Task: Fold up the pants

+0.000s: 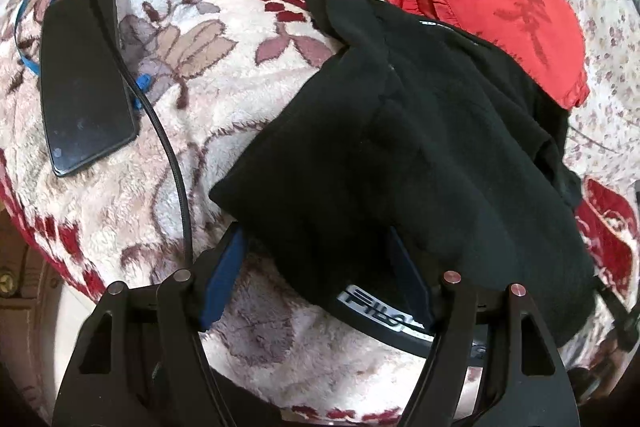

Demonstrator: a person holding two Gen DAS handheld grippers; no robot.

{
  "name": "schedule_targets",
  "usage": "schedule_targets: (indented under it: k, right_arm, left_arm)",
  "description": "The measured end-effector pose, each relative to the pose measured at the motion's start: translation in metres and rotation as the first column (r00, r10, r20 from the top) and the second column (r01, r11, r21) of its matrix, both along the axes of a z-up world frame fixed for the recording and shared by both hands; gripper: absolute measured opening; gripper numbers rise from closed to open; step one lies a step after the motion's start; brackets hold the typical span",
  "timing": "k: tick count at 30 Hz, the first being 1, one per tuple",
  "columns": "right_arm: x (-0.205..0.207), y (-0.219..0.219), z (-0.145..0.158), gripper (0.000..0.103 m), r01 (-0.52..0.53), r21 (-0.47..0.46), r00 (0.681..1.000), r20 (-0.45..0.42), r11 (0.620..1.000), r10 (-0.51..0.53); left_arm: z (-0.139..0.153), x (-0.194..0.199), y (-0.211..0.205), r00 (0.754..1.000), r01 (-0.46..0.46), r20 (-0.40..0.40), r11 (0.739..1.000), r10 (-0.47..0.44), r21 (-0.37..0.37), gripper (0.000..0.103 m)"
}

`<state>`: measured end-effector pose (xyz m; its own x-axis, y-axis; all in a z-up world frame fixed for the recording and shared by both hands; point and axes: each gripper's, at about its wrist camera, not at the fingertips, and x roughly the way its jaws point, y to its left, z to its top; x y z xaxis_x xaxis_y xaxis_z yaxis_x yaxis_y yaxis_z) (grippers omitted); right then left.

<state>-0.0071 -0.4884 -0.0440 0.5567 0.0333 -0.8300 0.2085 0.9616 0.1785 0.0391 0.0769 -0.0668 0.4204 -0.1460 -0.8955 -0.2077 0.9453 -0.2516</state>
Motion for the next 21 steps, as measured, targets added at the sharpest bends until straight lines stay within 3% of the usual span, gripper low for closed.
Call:
schedule_targets:
  k: [1,2,5,7,8,9,10,11,12,14,16,21]
  right_arm:
    - [-0.006,-0.004,0.002,0.047,0.017,0.027,1.000,0.006,0.999,-0.018]
    - [-0.013,-0.007,0.004,0.049,0.032,0.053,0.999,0.005,0.998,-0.032]
    - [-0.029,0.001,-0.003,0.049,-0.019,0.105,0.999,-0.030,0.994,0.022]
    - [-0.031,0.014,-0.013,0.049,-0.045,0.092,0.998,-0.046,0.995,0.049]
    - [-0.031,0.020,-0.018,0.049,-0.067,0.084,0.996,-0.049,0.994,0.071]
    - [-0.032,0.026,-0.021,0.044,-0.080,0.081,0.995,-0.050,0.993,0.085]
    - [-0.032,0.032,-0.022,0.028,-0.103,0.082,0.993,-0.041,0.991,0.107]
    - [-0.032,0.038,-0.020,0.021,-0.131,0.076,0.991,-0.024,0.988,0.133]
    - [-0.032,0.043,-0.017,0.010,-0.153,0.062,0.988,-0.021,0.986,0.155]
    - [-0.033,0.048,-0.010,0.009,-0.175,0.027,0.984,-0.017,0.984,0.176]
    - [-0.035,0.046,0.000,0.008,-0.186,0.046,0.983,0.001,0.982,0.186]
    - [-0.046,0.038,0.022,0.008,-0.197,0.084,0.980,0.029,0.977,0.195]
  left_arm:
    - [0.000,-0.001,0.000,1.000,0.005,0.001,1.000,-0.005,-0.012,0.071]
    - [0.000,-0.001,0.000,1.000,0.010,0.004,1.000,-0.010,-0.018,0.071]
    - [-0.003,-0.004,-0.002,1.000,0.010,0.025,1.000,-0.010,-0.014,0.071]
    - [-0.003,-0.006,-0.004,0.999,0.003,0.050,1.000,-0.002,-0.020,0.071]
    - [-0.003,-0.007,-0.006,0.998,0.004,0.056,1.000,-0.002,-0.022,0.065]
    - [-0.003,-0.007,-0.008,0.998,-0.002,0.061,1.000,0.003,-0.005,0.051]
    - [-0.002,-0.009,-0.009,0.998,-0.015,0.065,1.000,0.014,0.025,0.042]
    - [-0.002,-0.011,-0.009,0.997,-0.016,0.071,0.999,0.013,0.033,0.037]
    - [-0.001,-0.014,-0.007,0.996,-0.012,0.084,1.000,0.011,0.017,0.024]
    - [0.005,-0.019,-0.003,0.994,-0.005,0.105,1.000,0.007,-0.015,0.011]
    - [0.012,-0.024,-0.001,0.992,-0.009,0.126,1.000,0.007,0.012,0.008]
    - [0.025,-0.042,0.006,0.991,0.013,0.131,1.000,-0.011,-0.010,0.008]
